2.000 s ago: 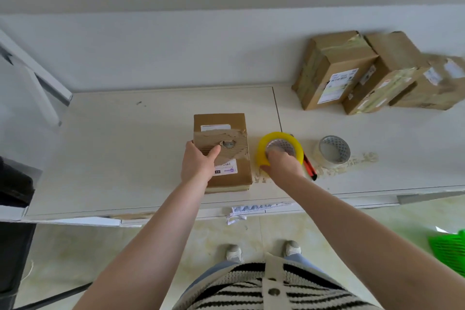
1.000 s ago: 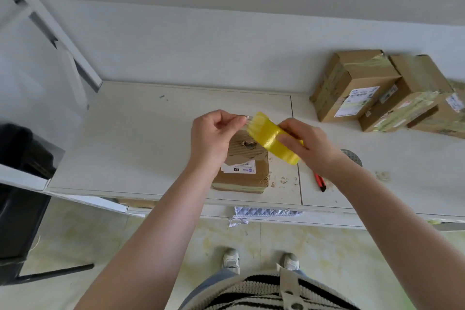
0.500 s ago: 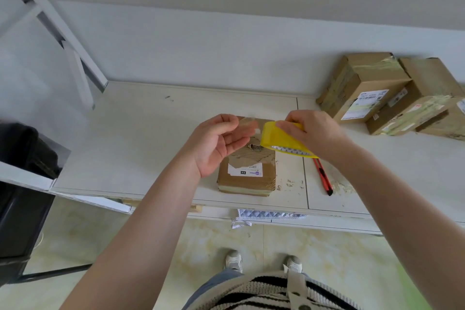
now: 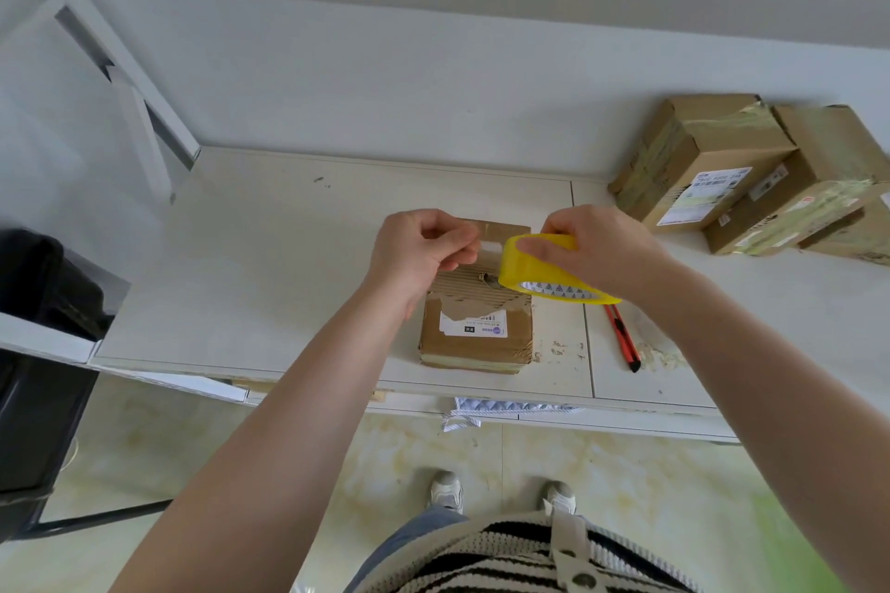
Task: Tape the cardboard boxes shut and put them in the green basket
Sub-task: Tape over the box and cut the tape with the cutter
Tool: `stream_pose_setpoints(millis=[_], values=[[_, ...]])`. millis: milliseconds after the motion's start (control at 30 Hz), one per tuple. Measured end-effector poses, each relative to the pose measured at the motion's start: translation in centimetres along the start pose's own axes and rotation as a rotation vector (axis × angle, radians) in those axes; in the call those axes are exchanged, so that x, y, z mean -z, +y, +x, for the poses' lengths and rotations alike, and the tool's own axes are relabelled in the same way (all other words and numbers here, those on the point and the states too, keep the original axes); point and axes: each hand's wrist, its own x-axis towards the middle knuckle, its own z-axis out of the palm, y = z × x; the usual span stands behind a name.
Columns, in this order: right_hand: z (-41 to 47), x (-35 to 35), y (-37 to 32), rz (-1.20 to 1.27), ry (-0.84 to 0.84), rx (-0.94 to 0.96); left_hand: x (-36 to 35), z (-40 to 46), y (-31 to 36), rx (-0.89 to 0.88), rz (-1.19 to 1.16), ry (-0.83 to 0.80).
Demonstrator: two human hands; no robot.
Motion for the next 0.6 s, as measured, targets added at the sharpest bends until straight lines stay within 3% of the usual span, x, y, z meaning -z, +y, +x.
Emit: stream_pose_setpoints(millis=[67, 133, 300, 600], values=[[0.5, 0.3, 0.3, -0.058, -0.014, -0.018, 1.0, 0.7, -0.3, -0.115, 0.083, 0.085], [1.2, 0.9, 0.4, -0.128, -0.022, -0.027, 2.0, 1.1, -1.0, -0.122, 0.055, 0.095], [3.0, 0.1, -0.7, -0.187, -0.115, -0.058, 2.9, 2.1, -5.2, -0.015, 0.075, 0.169], [4.0, -1.6, -2.3, -0.272, -0.119, -0.1, 2.0, 3.3, -9.2, 0.102, -0.002, 0.24]])
